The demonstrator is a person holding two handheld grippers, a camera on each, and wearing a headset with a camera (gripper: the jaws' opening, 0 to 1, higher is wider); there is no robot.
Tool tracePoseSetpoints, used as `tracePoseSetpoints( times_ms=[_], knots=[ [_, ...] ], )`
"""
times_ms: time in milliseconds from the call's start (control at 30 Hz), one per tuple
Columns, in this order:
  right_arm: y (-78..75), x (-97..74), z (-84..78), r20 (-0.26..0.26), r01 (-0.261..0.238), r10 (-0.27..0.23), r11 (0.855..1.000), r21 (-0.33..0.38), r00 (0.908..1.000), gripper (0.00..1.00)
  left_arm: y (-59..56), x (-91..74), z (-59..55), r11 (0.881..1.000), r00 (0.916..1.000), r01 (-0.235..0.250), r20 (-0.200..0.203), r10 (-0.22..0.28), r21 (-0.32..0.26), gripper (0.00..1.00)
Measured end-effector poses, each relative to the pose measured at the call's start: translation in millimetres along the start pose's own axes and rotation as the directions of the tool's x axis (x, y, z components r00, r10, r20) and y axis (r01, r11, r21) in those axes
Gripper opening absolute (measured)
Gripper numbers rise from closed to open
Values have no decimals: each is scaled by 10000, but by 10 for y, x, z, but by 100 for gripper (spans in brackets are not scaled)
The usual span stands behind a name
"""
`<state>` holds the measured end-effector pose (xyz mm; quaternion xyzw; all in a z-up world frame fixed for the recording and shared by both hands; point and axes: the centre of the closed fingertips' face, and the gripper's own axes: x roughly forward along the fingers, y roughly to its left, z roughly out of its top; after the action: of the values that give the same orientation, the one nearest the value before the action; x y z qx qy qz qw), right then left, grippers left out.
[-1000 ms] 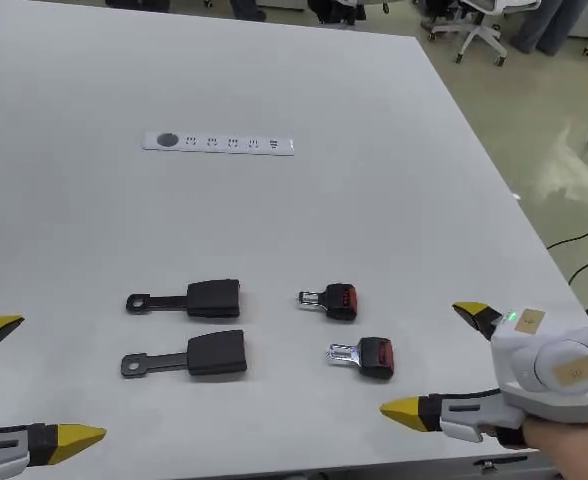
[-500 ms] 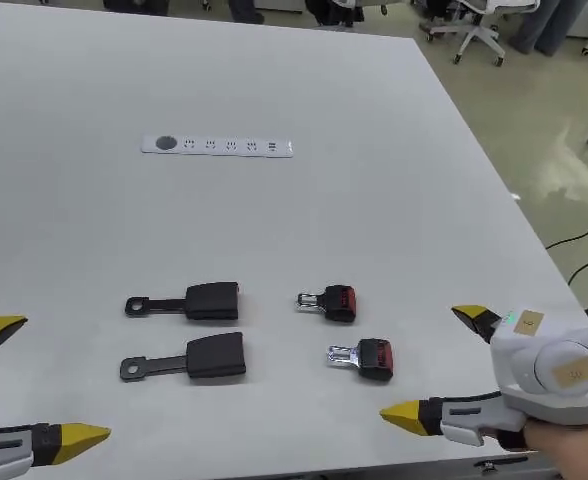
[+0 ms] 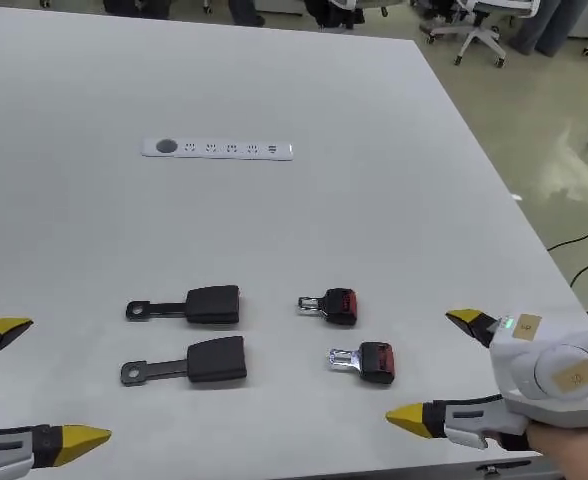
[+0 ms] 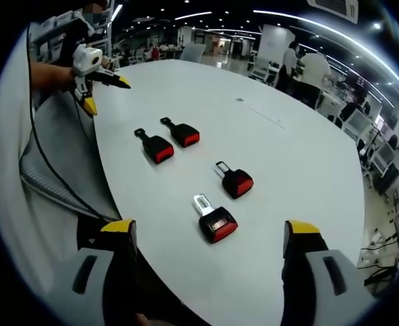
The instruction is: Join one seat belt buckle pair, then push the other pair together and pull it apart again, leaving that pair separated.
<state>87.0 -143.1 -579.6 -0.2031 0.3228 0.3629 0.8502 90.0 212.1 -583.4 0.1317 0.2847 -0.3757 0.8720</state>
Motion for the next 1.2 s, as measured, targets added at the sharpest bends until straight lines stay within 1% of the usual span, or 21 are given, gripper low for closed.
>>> tracePoseSetpoints(
  times_ms=[133, 167, 200, 267, 400, 433, 500, 533, 567, 600, 667, 700, 800, 867, 900, 967, 1067, 1100, 1200],
  knots=[
    [10, 3, 12, -16, -56, 56, 9999, -104, 10000, 88, -42, 29, 3, 9995, 9997, 12, -230, -5, 321, 95],
    [8, 5, 12, -37, -47, 47, 9999, -130, 10000, 88, -24, 18, -21, 9990, 9996, -4, -264, 17, 456, 95],
    [6, 8, 10, -54, -61, 61, 9999, -141, 10000, 87, -15, 22, -31, 9988, 9995, -37, -319, 53, 484, 95],
    [-1, 19, 1, -92, -109, 107, 9998, -142, 9999, 86, -25, 39, -23, 9992, 9994, 57, -338, -43, 404, 94],
    [9, 36, 0, -164, -204, 200, 9995, -250, 9997, 85, -32, 92, -12, 9985, 9988, 205, -450, -182, 508, 94],
    [13, 42, -2, -180, -238, 233, 9994, -269, 9996, 85, -51, 128, 8, 9977, 9983, 287, -532, -255, 608, 94],
    [30, 61, -22, -239, -368, 362, 9989, -280, 9991, 83, -68, 177, 14, 9966, 9968, 427, -702, -377, 707, 93],
    [26, 72, -39, -291, -407, 398, 9987, -306, 9988, 82, -73, 196, 7, 9954, 9957, 481, -825, -412, 832, 92],
    [23, 80, -49, -333, -420, 410, 9986, -315, 9986, 82, -91, 220, -9, 9922, 9932, 615, -1056, -499, 1087, 90],
    [13, 92, -64, -335, -435, 424, 9985, -343, 9985, 82, -100, 241, -6, 9911, 9923, 659, -1123, -529, 1157, 88],
    [-2, 96, -55, -336, -451, 438, 9982, -385, 9985, 83, -125, 298, 30, 9910, 9917, 748, -1126, -623, 1108, 87],
    [-5, 99, -51, -343, -467, 454, 9981, -392, 9984, 83, -154, 325, 70, 9900, 9917, 798, -1099, -670, 1167, 87],
    [-19, 123, -56, -382, -487, 469, 9976, -493, 9982, 83, -166, 384, 145, 9874, 9918, 910, -1014, -781, 1294, 87],
    [-22, 136, -47, -396, -517, 495, 9972, -543, 9980, 83, -209, 428, 187, 9832, 9909, 1022, -1023, -872, 1512, 87],
    [-25, 147, -44, -406, -537, 514, 9970, -564, 9979, 83, -252, 455, 219, 9810, 9906, 1059, -1037, -897, 1628, 87],
    [-35, 174, -49, -427, -579, 555, 9966, -591, 9975, 83, -283, 490, 244, 9760, 9887, 1145, -1168, -938, 1852, 86],
    [-51, 208, -57, -466, -647, 617, 9957, -662, 9970, 83, -306, 544, 254, 9726, 9852, 1273, -1381, -1013, 1947, 86],
    [-54, 223, -61, -496, -674, 642, 9955, -670, 9967, 83, -321, 562, 258, 9694, 9835, 1333, -1485, -1037, 2059, 86],
    [-71, 279, -112, -693, -742, 683, 9934, -870, 9953, 83, -353, 613, 282, 9662, 9804, 1477, -1603, -1149, 2113, 86]
  ],
)
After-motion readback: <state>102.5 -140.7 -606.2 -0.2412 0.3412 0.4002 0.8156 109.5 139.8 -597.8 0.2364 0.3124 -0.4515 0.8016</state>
